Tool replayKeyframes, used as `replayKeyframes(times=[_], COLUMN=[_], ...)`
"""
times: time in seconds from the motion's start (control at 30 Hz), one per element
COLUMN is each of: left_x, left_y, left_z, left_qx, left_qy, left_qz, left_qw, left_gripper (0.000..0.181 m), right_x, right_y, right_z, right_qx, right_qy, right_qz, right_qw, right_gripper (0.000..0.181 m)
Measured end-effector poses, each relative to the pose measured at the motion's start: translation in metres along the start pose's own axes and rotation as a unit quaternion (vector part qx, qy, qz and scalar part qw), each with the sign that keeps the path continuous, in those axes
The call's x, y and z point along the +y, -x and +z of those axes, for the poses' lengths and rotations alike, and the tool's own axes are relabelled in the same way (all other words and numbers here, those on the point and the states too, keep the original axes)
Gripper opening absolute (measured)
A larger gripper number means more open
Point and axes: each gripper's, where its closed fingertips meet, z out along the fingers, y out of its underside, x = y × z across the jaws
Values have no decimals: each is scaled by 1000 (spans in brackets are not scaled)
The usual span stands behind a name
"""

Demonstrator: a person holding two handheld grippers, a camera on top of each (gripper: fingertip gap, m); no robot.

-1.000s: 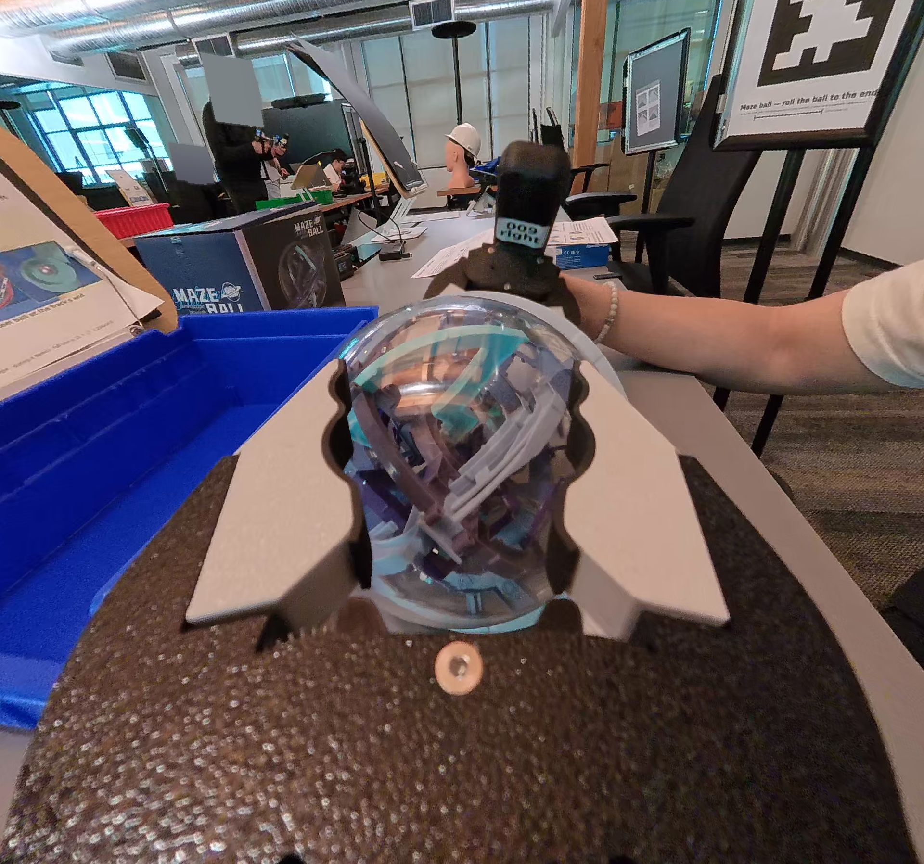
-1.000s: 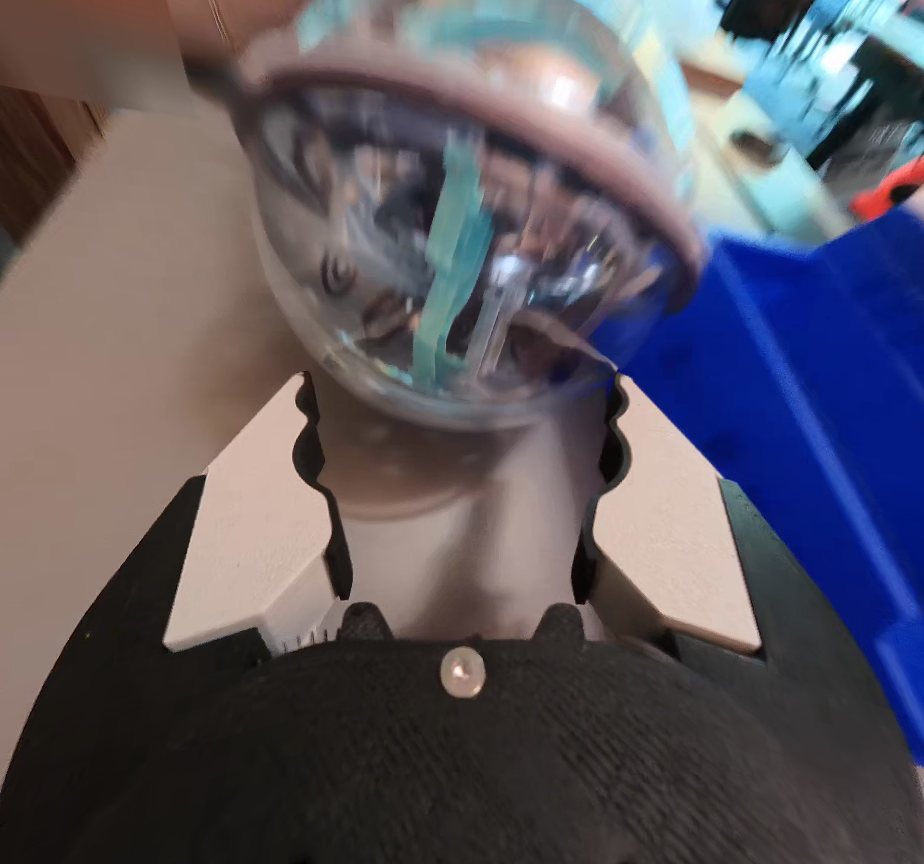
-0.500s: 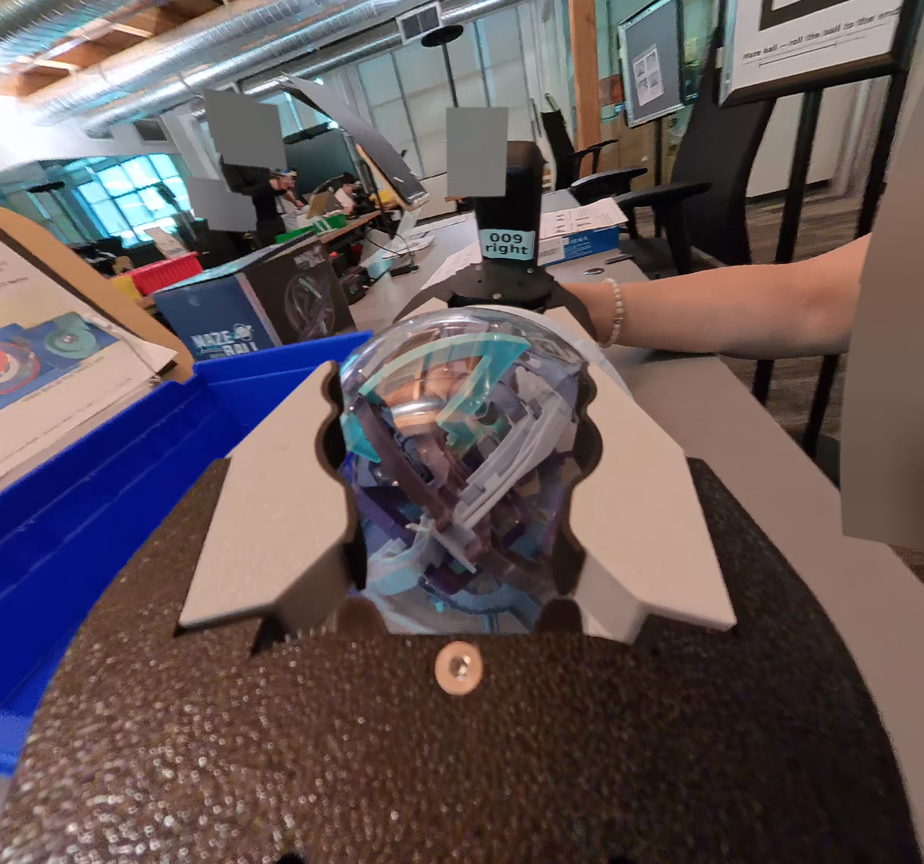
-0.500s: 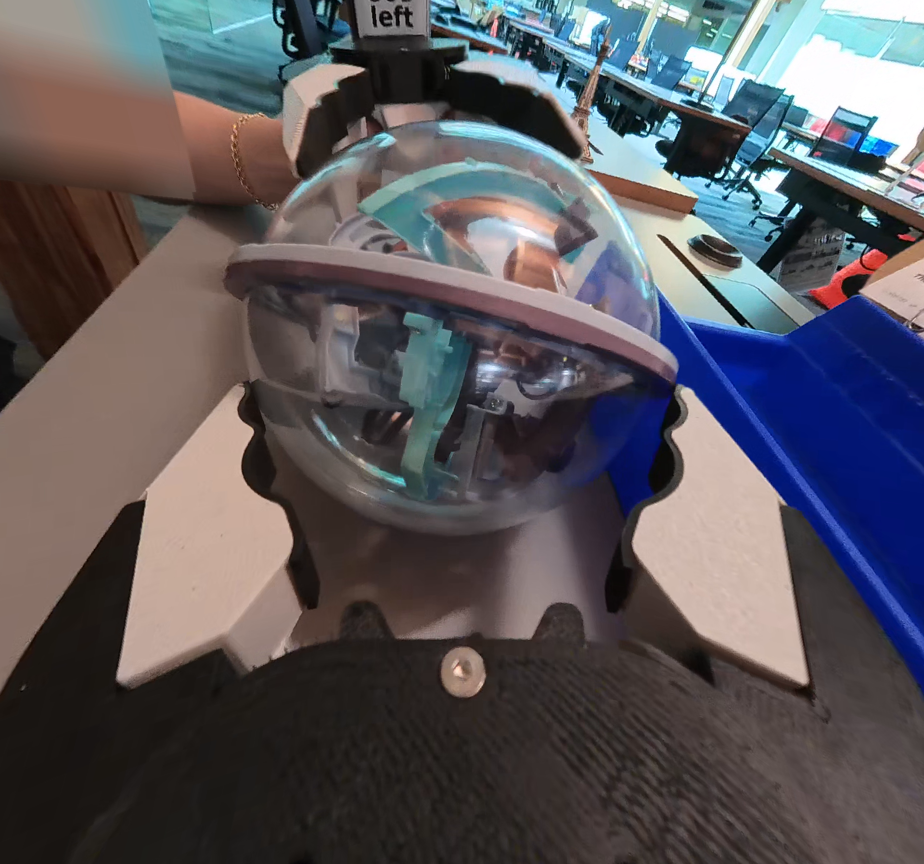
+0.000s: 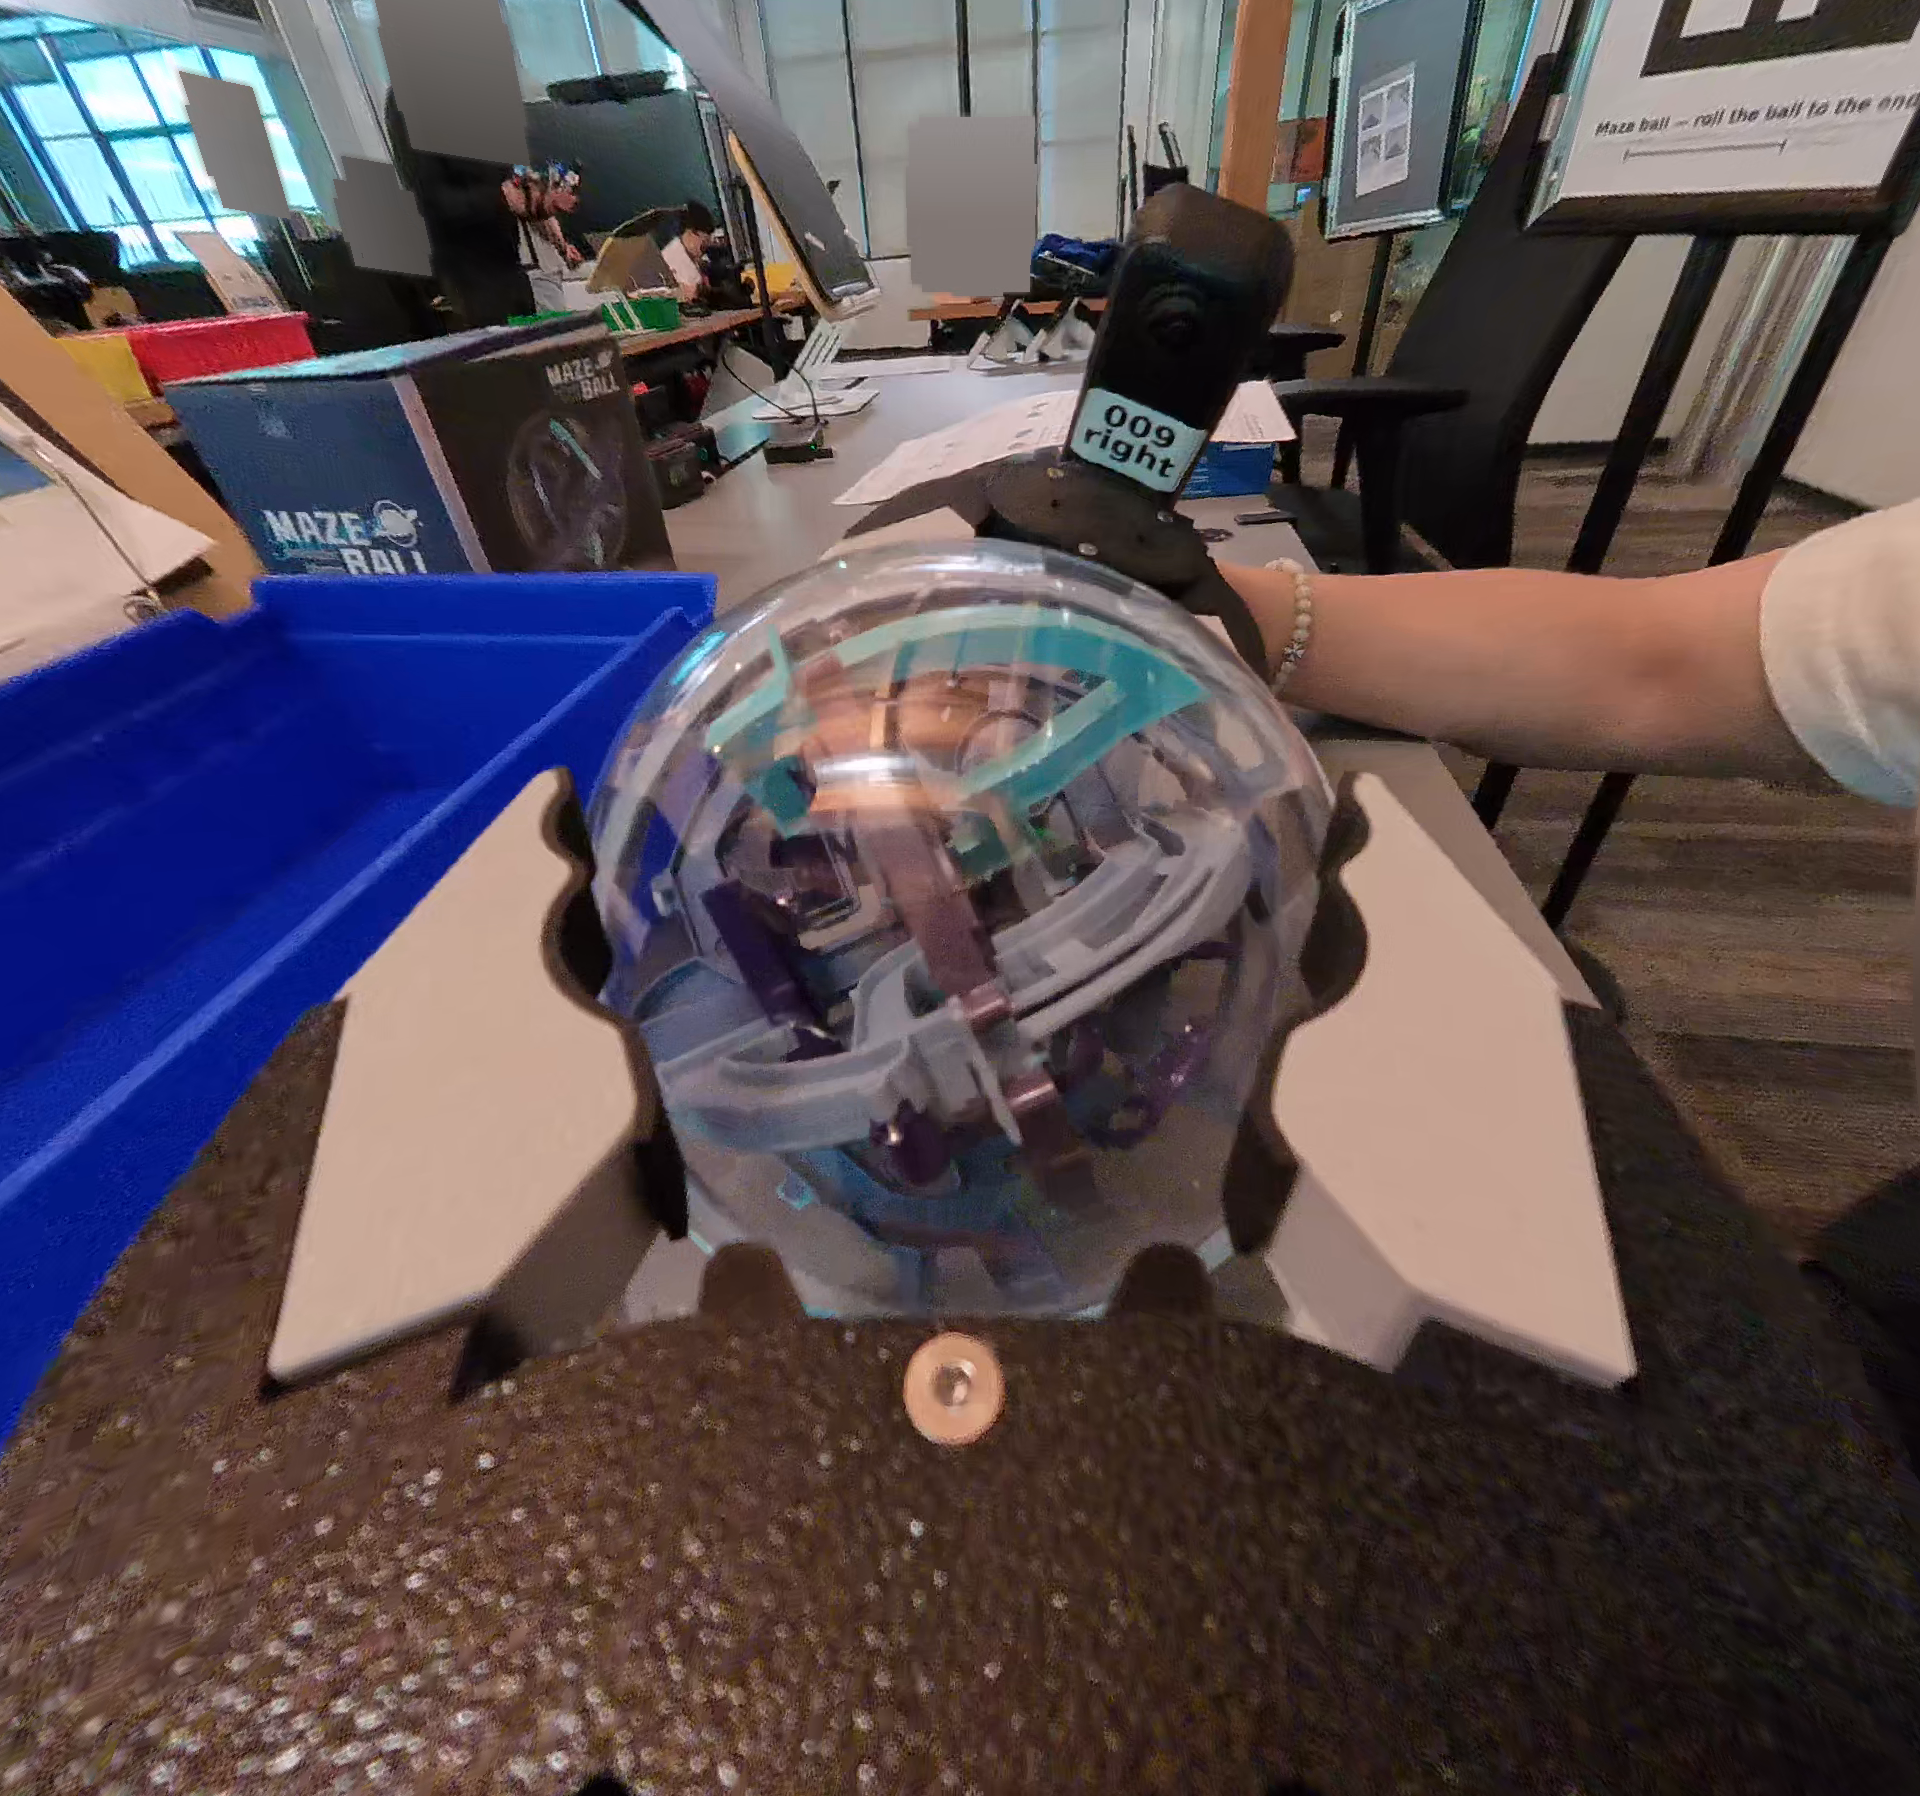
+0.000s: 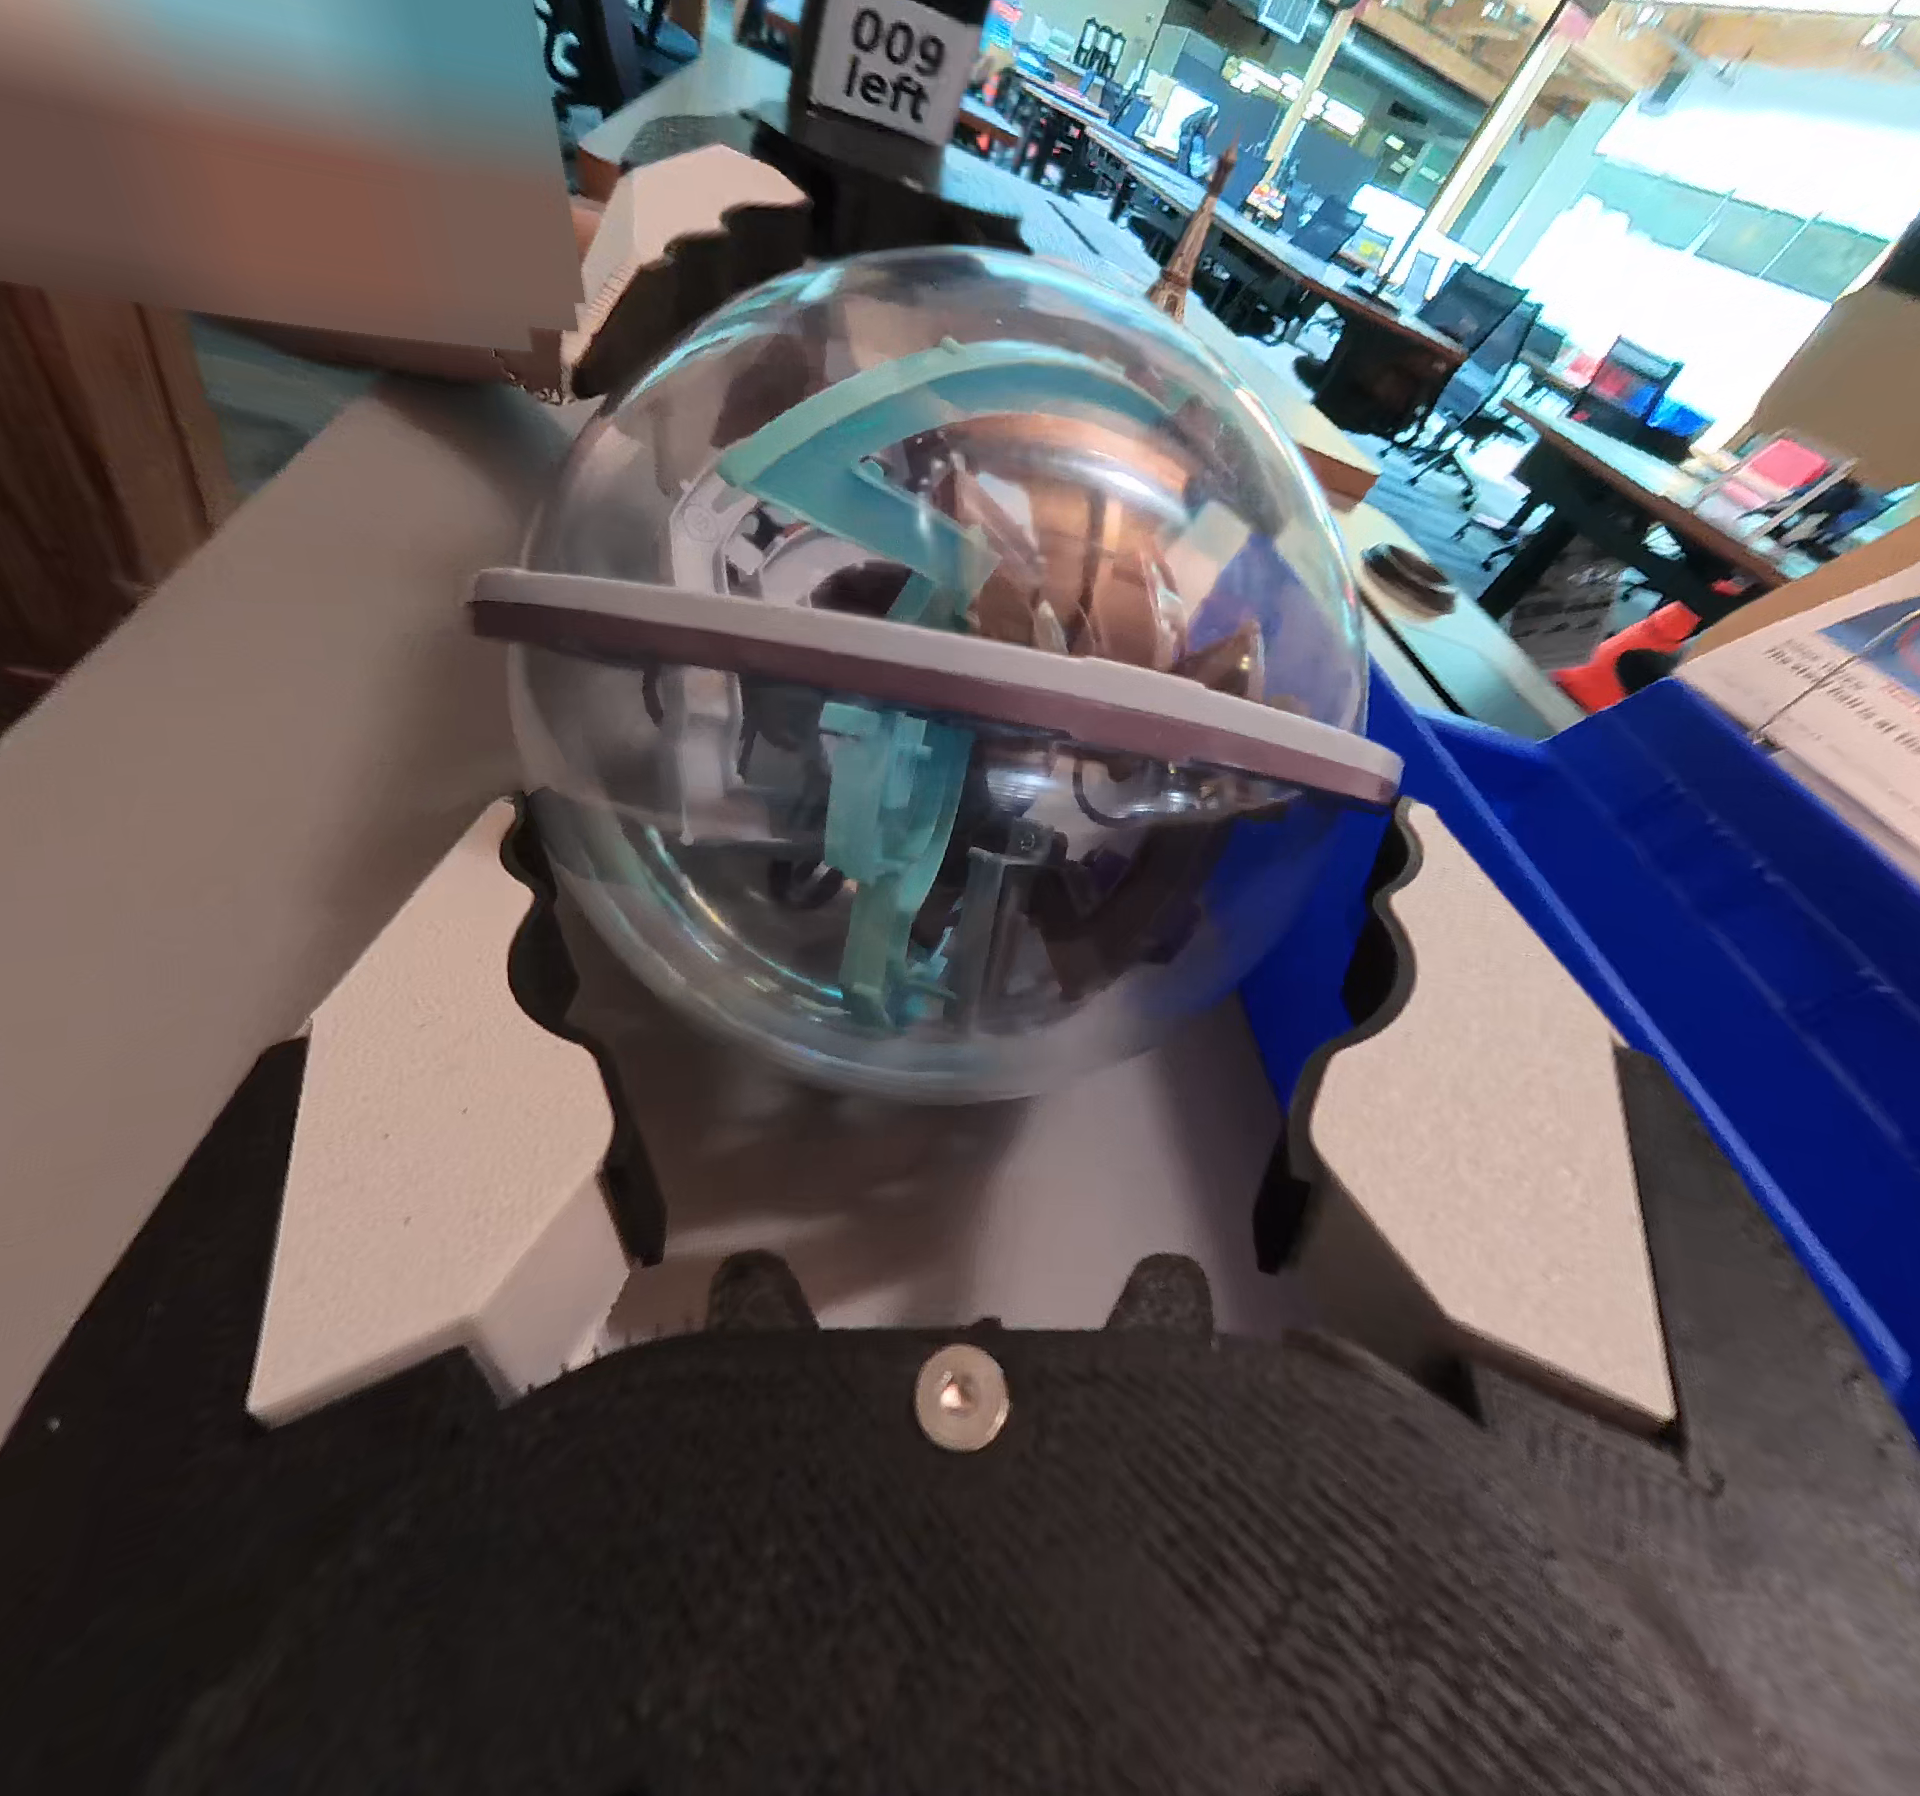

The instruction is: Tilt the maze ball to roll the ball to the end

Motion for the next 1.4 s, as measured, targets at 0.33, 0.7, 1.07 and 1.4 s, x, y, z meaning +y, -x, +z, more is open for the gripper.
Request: replayKeyframes(times=[0.33, 0.7, 1.07, 1.4], left_x=[-1, -6, -6, -7], left_y=[-2, 2, -9, -19], left_z=[0, -6, -6, -5], left_qx=[15, 21, 44, 57], left_qy=[-17, -19, -11, -5], left_qz=[-13, -48, -8, 31], left_qw=[1000, 998, 999, 998], left_gripper=[136, 126, 127, 127], right_x=[6, 23, 6, -6], right_y=[2, 2, 11, 14], right_z=[-2, 0, -11, -11], right_qx=[8, 11, -32, -49], right_qy=[13, 55, 20, -20], right_qz=[-31, -35, 30, 70], right_qw=[999, 998, 999, 996], right_gripper=[147, 142, 139, 141])
